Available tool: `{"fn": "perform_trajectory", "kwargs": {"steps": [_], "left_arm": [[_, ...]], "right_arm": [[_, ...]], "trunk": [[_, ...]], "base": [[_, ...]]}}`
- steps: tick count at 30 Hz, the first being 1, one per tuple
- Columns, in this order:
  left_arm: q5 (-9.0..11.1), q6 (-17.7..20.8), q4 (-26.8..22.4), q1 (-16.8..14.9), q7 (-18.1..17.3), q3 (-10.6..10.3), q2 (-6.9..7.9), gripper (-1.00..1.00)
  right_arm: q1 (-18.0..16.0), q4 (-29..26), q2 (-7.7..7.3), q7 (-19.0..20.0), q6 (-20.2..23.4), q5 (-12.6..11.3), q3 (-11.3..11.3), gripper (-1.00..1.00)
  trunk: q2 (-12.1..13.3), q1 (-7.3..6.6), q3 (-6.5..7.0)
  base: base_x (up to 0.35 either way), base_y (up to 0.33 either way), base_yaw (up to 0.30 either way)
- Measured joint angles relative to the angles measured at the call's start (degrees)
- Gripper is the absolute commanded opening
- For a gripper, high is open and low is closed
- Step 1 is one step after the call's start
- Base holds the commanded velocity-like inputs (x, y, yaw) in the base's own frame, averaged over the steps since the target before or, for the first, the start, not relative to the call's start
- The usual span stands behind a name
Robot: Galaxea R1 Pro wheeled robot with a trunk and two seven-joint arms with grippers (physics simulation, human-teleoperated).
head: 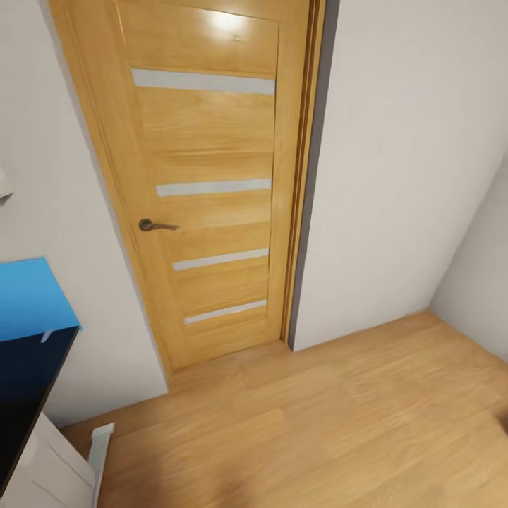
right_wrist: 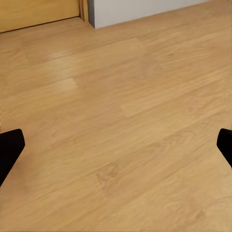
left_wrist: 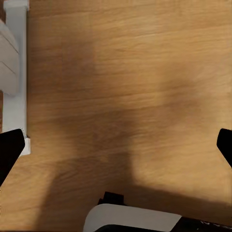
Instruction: In the bedroom, organize the workspace by keeping the computer under the desk, ensuring the monitor is on the desk, placing the keyboard on the desk next to the monitor, placing the mouse on the desk next to the keyboard, moving the folder from the swivel chair onto the desk next to the mouse, stacking the notebook on top of the folder with the pen on top of the notebook, and positioning the swivel chair next to the desk.
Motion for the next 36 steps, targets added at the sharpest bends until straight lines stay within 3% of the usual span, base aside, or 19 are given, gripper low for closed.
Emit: {"fn": "perform_trajectory", "kwargs": {"steps": [5, 7, 9, 17, 22, 36], "left_arm": [[0.15, 1.54, 0.55, 0.0, 0.23, 0.28, 0.62, 1.0], [0.38, 6.0, 1.22, 0.01, 0.28, 0.48, 1.26, 1.0], [0.37, 7.05, 1.22, 0.0, 0.24, 0.43, 1.32, 1.0], [0.18, 7.01, 0.97, 0.03, 0.19, 0.24, 0.97, 1.0], [0.16, 6.81, 0.95, 0.02, 0.17, 0.18, 0.95, 1.0], [0.24, 6.76, 0.94, 0.01, 0.17, 0.23, 0.95, 1.0]], "right_arm": [[-0.01, -0.05, -0.11, -0.03, 0.01, -0.03, -0.12, 1.0], [0.0, -0.19, -0.46, -0.13, -0.11, -0.13, -0.32, 1.0], [0.0, -0.23, -0.54, -0.15, -0.22, -0.14, -0.36, 1.0], [0.01, -0.19, -0.71, -0.49, -0.62, -0.32, -0.59, 1.0], [-0.01, -0.08, -2.2, -0.47, -0.51, -0.47, -0.58, 1.0], [-0.08, 0.21, -2.75, -0.4, -0.01, -0.56, -0.71, 1.0]], "trunk": [[0.0, 0.01, 0.21], [0.0, 0.01, 0.29], [0.0, 0.01, 0.37], [0.0, 0.01, 0.68], [0.0, 0.01, 0.88], [0.0, 0.01, 1.19]], "base": [[0.025, -0.033, 0.254], [0.003, -0.004, 0.257], [0.001, -0.002, 0.258], [0.0, 0.0, 0.259], [0.0, 0.0, 0.259], [0.0, 0.0, 0.271]]}}
